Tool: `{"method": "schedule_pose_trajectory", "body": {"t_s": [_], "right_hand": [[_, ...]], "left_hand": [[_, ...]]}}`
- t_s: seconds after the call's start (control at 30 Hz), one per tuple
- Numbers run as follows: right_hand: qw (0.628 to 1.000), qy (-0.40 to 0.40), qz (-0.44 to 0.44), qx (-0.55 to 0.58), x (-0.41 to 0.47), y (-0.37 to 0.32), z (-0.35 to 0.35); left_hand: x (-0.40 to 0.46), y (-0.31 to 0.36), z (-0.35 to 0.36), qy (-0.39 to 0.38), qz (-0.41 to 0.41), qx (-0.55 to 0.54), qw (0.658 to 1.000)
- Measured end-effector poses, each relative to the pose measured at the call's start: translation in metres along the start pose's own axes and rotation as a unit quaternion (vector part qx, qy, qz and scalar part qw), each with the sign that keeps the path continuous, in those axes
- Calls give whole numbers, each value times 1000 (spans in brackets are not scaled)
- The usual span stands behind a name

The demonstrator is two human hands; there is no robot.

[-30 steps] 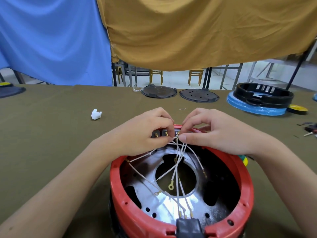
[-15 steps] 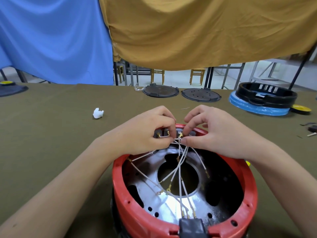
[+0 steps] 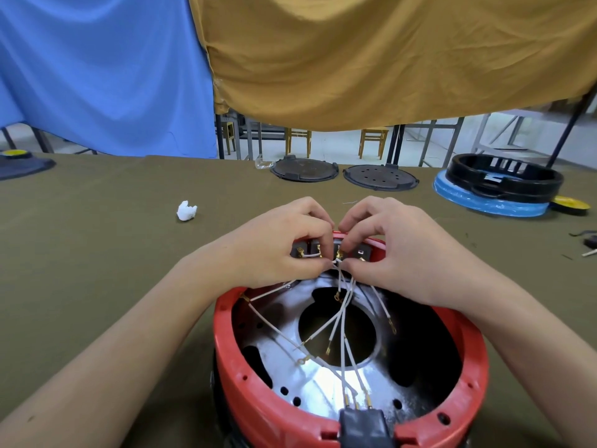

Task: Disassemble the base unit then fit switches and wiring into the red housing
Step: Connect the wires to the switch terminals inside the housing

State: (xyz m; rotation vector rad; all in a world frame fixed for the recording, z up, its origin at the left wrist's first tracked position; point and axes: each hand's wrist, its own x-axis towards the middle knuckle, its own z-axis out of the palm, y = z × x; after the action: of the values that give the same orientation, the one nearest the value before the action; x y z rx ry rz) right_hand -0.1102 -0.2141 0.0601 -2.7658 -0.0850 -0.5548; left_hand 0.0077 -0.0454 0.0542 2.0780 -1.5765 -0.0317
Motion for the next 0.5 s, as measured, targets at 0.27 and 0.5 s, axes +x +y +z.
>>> {"method": "schedule_pose_trajectory", "body": {"t_s": [0.27,0.5], "right_hand": [[1000,-3,-14,-21,-1,-1,0],[999,-1,-22,-40,-1,0,2]], "left_hand": [[0,0,0,3,0,-5,1000],[0,-2,1,6,5,-2,1000]]}}
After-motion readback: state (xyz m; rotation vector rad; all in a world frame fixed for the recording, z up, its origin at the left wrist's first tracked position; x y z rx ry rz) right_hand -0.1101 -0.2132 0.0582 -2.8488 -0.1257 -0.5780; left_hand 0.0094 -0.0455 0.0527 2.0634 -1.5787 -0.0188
